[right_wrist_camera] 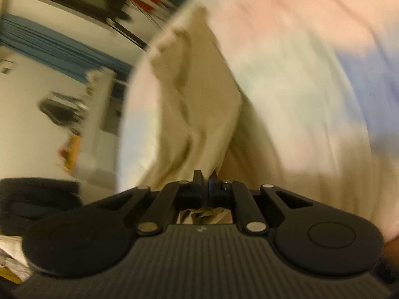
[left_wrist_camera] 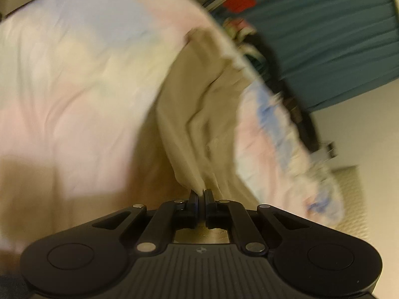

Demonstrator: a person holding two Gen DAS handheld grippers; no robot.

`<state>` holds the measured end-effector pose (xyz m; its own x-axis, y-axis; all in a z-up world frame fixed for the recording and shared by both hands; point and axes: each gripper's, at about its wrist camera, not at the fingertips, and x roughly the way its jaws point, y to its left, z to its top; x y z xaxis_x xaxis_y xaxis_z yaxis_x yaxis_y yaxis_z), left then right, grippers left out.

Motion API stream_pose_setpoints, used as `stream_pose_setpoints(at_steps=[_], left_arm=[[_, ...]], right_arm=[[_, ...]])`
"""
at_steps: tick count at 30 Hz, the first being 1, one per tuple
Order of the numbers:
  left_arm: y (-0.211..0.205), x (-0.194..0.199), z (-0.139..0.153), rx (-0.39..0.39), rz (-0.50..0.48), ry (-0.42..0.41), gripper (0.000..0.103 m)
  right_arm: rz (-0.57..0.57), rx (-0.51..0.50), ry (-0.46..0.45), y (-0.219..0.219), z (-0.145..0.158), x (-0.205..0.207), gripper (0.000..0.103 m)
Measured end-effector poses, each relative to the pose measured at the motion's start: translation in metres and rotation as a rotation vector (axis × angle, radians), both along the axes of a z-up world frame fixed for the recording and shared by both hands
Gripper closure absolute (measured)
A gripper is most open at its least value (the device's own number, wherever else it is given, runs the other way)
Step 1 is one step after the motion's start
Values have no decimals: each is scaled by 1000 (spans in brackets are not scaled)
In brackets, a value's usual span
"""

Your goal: Fold clothes

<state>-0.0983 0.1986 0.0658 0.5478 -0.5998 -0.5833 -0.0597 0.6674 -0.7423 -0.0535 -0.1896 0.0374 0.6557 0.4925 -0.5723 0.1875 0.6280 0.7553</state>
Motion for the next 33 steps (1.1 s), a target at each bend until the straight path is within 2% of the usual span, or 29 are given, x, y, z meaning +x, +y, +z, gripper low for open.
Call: stream_pose_setpoints(at_steps=[3,7,10,15,17,20,26,30,33], left_arm=[[6,-24,14,-20,12,-19,98],[14,-57,32,-42,27,-40,99],[21,-82,45,-59,39,-55,99],[14,-154,30,-39,83,-64,99],[12,-155,18,-63,95,-24,100],[15,-135,10,-62,138,-3,100],[31,-41,22,-76,186,-14,100],[18,37,40,1,217,-80,100],[4,96,38,70,227,-104,100]], right_arm=[[2,-9,-98,-8,43,-6,95],[29,-40,-149,-4,64,-24,96],[42,-32,-151,-5,56,-52,96],[57,-16,-112,3,21,-96,96],[51,16,-76,4,7,-95,96],[35,16,-67,3,4,-75,95],[-34,19,-89,-14,19,-9,95],[-64,-19,-103,-17,29,62,95],[-85,-66,-84,-17,22,117,95]])
